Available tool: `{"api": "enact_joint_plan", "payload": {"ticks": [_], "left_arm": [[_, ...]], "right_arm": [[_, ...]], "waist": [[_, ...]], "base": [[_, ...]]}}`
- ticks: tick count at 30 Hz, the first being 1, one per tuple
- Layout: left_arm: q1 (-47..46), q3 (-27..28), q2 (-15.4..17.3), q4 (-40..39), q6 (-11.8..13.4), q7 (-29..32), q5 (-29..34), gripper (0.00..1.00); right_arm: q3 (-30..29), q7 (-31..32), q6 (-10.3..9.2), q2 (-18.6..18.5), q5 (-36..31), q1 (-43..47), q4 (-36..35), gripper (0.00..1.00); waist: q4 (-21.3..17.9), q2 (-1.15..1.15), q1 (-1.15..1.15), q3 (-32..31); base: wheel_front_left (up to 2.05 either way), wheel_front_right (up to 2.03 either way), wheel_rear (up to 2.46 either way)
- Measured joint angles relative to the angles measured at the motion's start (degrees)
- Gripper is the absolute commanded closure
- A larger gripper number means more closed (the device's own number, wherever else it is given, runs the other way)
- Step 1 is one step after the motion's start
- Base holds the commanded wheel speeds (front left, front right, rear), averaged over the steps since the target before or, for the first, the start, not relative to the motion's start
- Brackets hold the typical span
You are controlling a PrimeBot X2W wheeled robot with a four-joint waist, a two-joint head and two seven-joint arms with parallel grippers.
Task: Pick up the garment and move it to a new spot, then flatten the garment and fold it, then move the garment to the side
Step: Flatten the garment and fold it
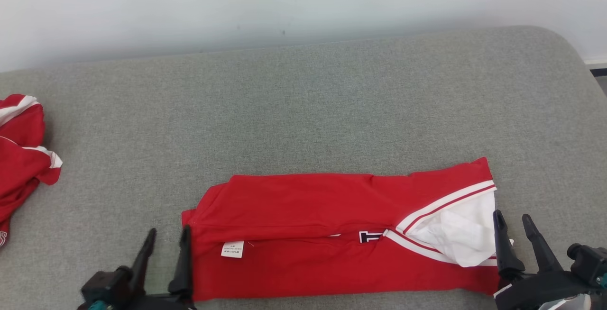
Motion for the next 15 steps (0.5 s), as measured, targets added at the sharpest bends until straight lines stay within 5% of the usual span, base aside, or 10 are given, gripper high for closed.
{"api": "enact_joint_plan", "payload": {"ticks": [5, 15], "left_arm": [[3.6, 7.4, -3.5, -6.5, 0.2, 0.0, 7.5, 0.00], [8.2, 12.8, -6.6, -12.4, 1.7, 0.0, 19.8, 0.00]], "right_arm": [[1.0, 2.0, 0.00, -1.1, -1.9, -2.3, 3.4, 0.00], [3.4, 6.6, 0.00, -0.8, -3.5, -8.8, 15.7, 0.00]], "waist": [[0.1, 0.00, 0.00, -0.7], [1.7, 0.01, 0.00, -1.4]], "base": [[0.00, 0.00, 0.00], [0.00, 0.00, 0.00]]}}
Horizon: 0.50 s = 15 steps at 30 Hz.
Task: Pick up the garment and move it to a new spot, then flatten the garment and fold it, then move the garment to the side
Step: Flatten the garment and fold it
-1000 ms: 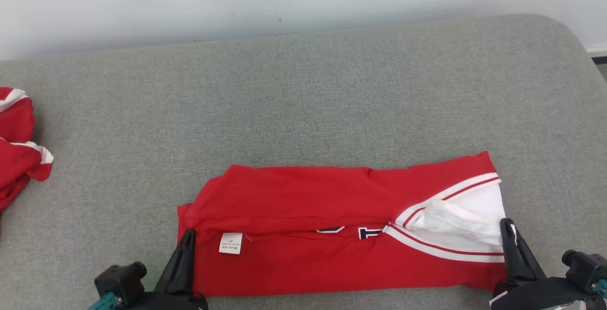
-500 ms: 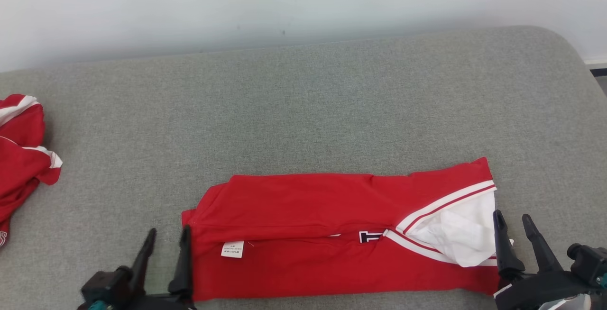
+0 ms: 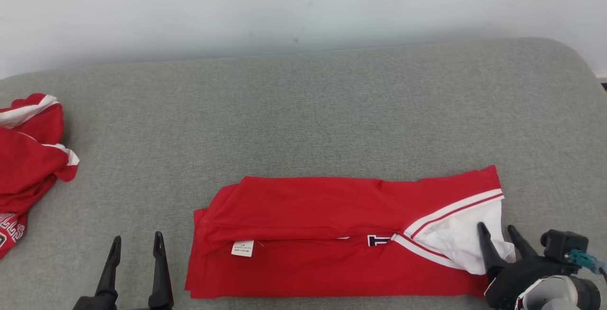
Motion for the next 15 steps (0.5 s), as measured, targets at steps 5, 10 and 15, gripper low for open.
{"api": "enact_joint_plan", "payload": {"ticks": [5, 10, 15], "left_arm": [[0.4, 0.7, -0.4, 1.0, -0.1, 0.0, 0.3, 0.00], [1.0, 0.8, -0.5, 1.8, 0.0, 0.0, -1.0, 0.00], [1.2, 0.7, -0.5, 2.4, 0.4, 0.0, -1.1, 0.00]], "right_arm": [[2.3, 2.0, 0.00, 0.7, 0.7, -1.9, 4.6, 0.00], [4.7, 3.0, -0.09, 0.8, 2.3, -2.5, 5.4, 0.90], [6.7, 3.6, -0.05, 0.0, 4.2, -3.1, 5.7, 1.00]], "waist": [[0.9, 0.00, 0.00, -0.2], [1.3, 0.00, 0.00, -0.5], [1.3, 0.00, 0.00, -0.6]], "base": [[0.00, 0.00, 0.00], [0.00, 0.00, 0.00], [0.00, 0.00, 0.00]]}}
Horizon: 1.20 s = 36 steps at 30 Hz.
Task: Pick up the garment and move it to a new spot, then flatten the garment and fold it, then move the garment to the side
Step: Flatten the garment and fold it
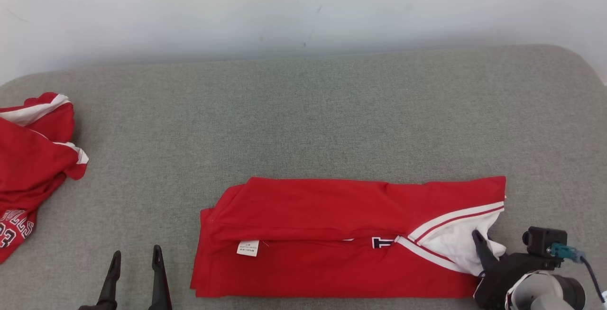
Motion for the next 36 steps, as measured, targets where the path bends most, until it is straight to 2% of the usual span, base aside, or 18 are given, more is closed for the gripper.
{"api": "enact_joint_plan", "payload": {"ticks": [6, 14, 16, 23, 27, 36], "left_arm": [[0.2, 0.1, 0.0, 0.6, 0.1, 0.0, 0.1, 0.00], [0.3, -0.8, 0.0, 0.9, 0.4, 0.0, 0.2, 0.00], [0.3, -0.7, 0.0, 0.9, 0.5, 0.0, 0.2, 0.00], [1.4, -1.1, 0.0, 0.9, 0.6, 0.0, 0.1, 0.00], [1.5, -1.0, 0.0, 0.9, 0.6, 0.0, 0.1, 0.00], [1.4, -1.9, 0.0, 0.9, 0.5, 0.0, 0.1, 0.00]], "right_arm": [[0.1, -0.6, 0.08, -2.6, 0.9, -2.7, 1.3, 1.00], [-4.4, -3.8, 0.15, -11.0, -0.4, -7.3, 7.8, 1.00], [-4.5, -4.2, 0.15, -11.3, -0.8, -8.1, 7.9, 1.00], [-0.8, -5.0, 0.15, -9.6, -1.8, -8.4, 1.9, 1.00], [2.3, -4.5, 0.15, -7.3, -2.4, -7.2, -5.9, 1.00], [6.4, 1.5, 0.15, -1.7, -3.4, -1.2, -24.4, 1.00]], "waist": [[-0.4, 0.00, 0.01, -0.2], [-0.8, 0.00, 0.01, -1.1], [-1.1, 0.00, 0.01, -1.3], [-2.7, 0.00, 0.01, -1.9], [-3.7, 0.00, 0.01, -2.5], [-4.2, 0.00, 0.01, -2.7]], "base": [[0.00, 0.00, 0.00], [0.00, 0.00, 0.00], [0.00, 0.00, 0.00], [0.00, 0.00, 0.00], [0.00, 0.00, 0.00], [0.00, 0.00, 0.00]]}}
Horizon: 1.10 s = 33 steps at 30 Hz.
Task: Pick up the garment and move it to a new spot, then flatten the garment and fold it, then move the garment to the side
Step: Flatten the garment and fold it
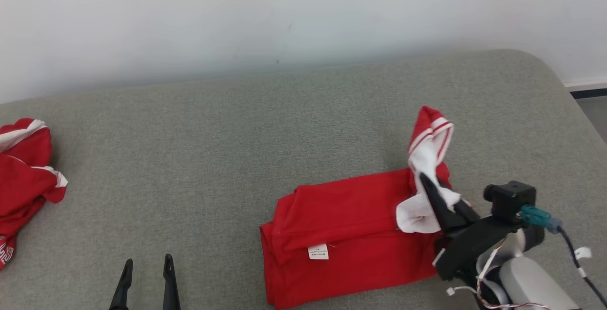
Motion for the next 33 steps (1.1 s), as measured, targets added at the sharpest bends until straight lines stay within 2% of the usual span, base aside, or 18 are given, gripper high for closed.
{"api": "enact_joint_plan", "payload": {"ticks": [4, 9, 19, 25, 31, 32, 33], "left_arm": [[-0.3, -0.5, 0.0, 0.1, 0.0, 0.0, -0.6, 0.00], [-1.7, -2.1, 0.0, 0.6, 0.1, 0.0, -1.0, 0.00], [-3.6, -5.5, 0.0, 1.5, 1.0, 0.0, -1.8, 0.00], [-3.9, -6.1, 0.0, 2.1, 1.0, 0.0, -2.0, 0.00], [-3.9, -5.8, 0.0, 2.4, 1.3, 0.0, -2.4, 0.00], [-3.9, -5.7, 0.0, 2.4, 1.3, 0.0, -2.4, 0.00], [-3.9, -5.7, 0.0, 2.5, 1.3, 0.0, -2.4, 0.00]], "right_arm": [[0.8, 2.9, 0.00, 3.1, -1.1, 1.4, -4.2, 1.00], [1.9, 4.8, -0.01, 7.6, -1.9, 2.6, -5.4, 1.00], [3.8, 5.3, -0.01, 15.5, -4.9, 2.9, -0.5, 1.00], [4.3, 3.8, -0.01, 16.9, -6.4, 3.6, 4.5, 1.00], [5.6, 2.1, -0.01, 17.5, -4.4, 4.0, 6.7, 1.00], [6.0, 1.7, -0.01, 17.6, -4.0, 4.0, 6.7, 0.81], [6.6, 1.2, -0.01, 17.5, -3.6, 3.9, 6.6, 0.16]], "waist": [[1.0, 0.00, 0.00, 0.5], [3.0, 0.00, 0.00, 1.1], [7.7, 0.00, 0.00, 2.6], [9.3, 0.00, 0.00, 3.3], [8.9, 0.00, -0.01, 2.6], [8.7, 0.00, -0.01, 2.5], [8.6, 0.00, -0.01, 2.4]], "base": [[0.00, 0.00, 0.00], [0.00, 0.00, 0.00], [0.00, 0.00, 0.00], [0.00, 0.00, 0.00], [0.00, 0.00, 0.00], [0.00, 0.00, 0.00], [0.00, 0.00, 0.00]]}}
